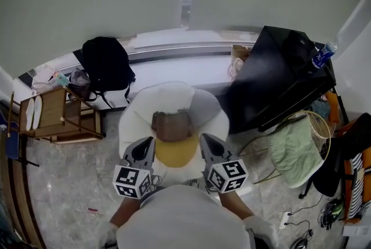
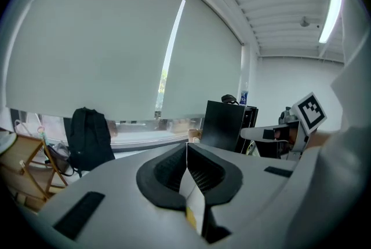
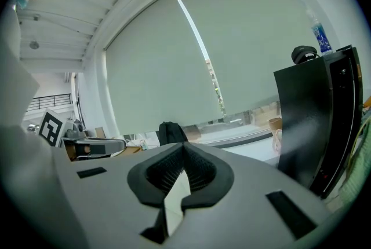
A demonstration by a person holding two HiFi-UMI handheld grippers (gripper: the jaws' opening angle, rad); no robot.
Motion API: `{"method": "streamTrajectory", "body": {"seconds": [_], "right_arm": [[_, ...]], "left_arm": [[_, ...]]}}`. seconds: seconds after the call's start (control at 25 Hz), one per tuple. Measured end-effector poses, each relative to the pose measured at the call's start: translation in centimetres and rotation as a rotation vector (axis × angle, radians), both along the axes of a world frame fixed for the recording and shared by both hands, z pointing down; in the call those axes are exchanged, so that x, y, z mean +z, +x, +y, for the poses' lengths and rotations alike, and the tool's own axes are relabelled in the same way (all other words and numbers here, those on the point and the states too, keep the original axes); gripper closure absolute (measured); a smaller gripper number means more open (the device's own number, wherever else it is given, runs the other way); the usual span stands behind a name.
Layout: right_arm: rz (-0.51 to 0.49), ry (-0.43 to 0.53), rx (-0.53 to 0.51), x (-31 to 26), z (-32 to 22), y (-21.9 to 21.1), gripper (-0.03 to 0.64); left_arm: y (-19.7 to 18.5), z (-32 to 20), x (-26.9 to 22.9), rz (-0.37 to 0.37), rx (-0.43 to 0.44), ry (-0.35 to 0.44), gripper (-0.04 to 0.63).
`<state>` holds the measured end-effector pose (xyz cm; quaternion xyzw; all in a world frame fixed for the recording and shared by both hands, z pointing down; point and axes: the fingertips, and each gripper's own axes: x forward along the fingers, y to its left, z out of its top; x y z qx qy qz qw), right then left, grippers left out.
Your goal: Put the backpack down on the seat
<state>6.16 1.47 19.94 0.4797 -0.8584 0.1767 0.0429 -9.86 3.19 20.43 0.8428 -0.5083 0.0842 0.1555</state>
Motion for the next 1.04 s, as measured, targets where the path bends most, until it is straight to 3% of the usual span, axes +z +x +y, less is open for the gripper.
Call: {"method": "streamTrajectory", "body": {"seconds": [1.04], "right_arm": [[0.032, 0.008, -0.009, -0.56, 0.1, -0.36, 0.587]], "left_arm": [[0.68, -0.14, -0.03, -0.002, 0.038, -0.014, 0.562]]}}
